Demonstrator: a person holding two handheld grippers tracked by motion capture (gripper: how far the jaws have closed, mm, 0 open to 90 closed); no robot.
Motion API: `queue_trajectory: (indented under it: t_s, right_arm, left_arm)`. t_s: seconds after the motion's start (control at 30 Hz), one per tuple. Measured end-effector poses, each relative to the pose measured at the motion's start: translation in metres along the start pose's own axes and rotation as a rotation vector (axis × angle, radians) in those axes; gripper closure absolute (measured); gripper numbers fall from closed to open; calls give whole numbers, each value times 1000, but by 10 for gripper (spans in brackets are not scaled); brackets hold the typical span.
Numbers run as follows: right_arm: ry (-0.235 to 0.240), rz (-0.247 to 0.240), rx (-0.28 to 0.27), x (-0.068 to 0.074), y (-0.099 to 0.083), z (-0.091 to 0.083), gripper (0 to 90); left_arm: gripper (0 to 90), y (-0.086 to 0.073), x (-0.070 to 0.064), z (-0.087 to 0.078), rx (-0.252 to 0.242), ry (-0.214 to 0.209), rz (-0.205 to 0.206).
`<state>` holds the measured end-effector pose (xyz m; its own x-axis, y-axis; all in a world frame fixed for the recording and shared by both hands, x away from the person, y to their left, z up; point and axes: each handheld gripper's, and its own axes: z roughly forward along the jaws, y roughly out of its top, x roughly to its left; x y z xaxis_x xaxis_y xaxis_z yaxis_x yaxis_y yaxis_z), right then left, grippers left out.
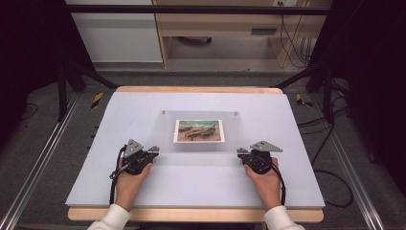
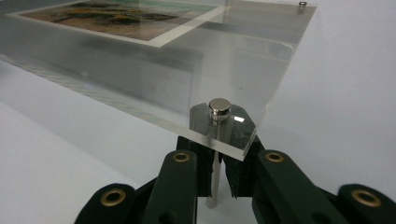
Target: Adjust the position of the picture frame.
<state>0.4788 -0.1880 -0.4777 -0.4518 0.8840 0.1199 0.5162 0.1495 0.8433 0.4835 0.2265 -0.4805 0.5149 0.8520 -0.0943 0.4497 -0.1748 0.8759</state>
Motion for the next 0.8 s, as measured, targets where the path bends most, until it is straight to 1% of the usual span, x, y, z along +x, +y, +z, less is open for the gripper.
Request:
queue_trajectory:
  t_s: [0.3, 0.37, 0.4, 0.43, 0.47, 0.5, 0.57, 0.6, 0.63, 0.67, 0.7, 0.73, 0.77, 0.8]
  right_arm:
    - [2, -1, 2, 0, 0, 0, 812]
    - [-5, 9, 5, -1, 0, -2, 773]
    - [-6, 13, 6, -1, 0, -4, 733]
    - [2, 25, 2, -3, 0, -7, 661]
    - [20, 37, 2, -4, 0, -10, 605]
    - [36, 41, 9, -6, 0, -13, 549]
    - [44, 36, 26, -8, -1, -20, 446]
    - [40, 20, 28, -10, -2, -25, 364]
    - [40, 20, 28, -10, -2, -25, 364]
    - [34, 16, 25, -11, -2, -28, 339]
    - [35, 11, 20, -12, -2, -31, 295]
    - [39, 14, 1, -14, -1, -36, 252]
    - [39, 14, 1, -14, -1, -36, 252]
    - [34, 7, -20, -15, 1, -38, 208]
  left_arm:
    - [805, 1, 1, 1, 0, 8, 8]
    - [759, 1, 1, -2, 6, 19, 15]
    - [722, 1, 3, -4, 11, 16, 8]
    - [672, 2, 4, -5, 17, 4, -10]
    - [637, 3, 6, -7, 25, 1, -19]
    - [597, 3, 7, -9, 29, -3, -21]
    - [507, 4, 8, -10, 46, -22, -25]
    - [439, 4, 8, -12, 76, -57, -10]
    - [417, 4, 8, -12, 76, -57, -10]
    - [417, 5, 7, -14, 73, -67, -2]
    - [406, 6, 7, -16, 67, -72, 1]
    - [353, 7, 6, -18, 64, -78, -3]
    - [353, 9, 7, -19, 55, -90, -14]
    - [300, 12, 7, -21, 46, -94, -24]
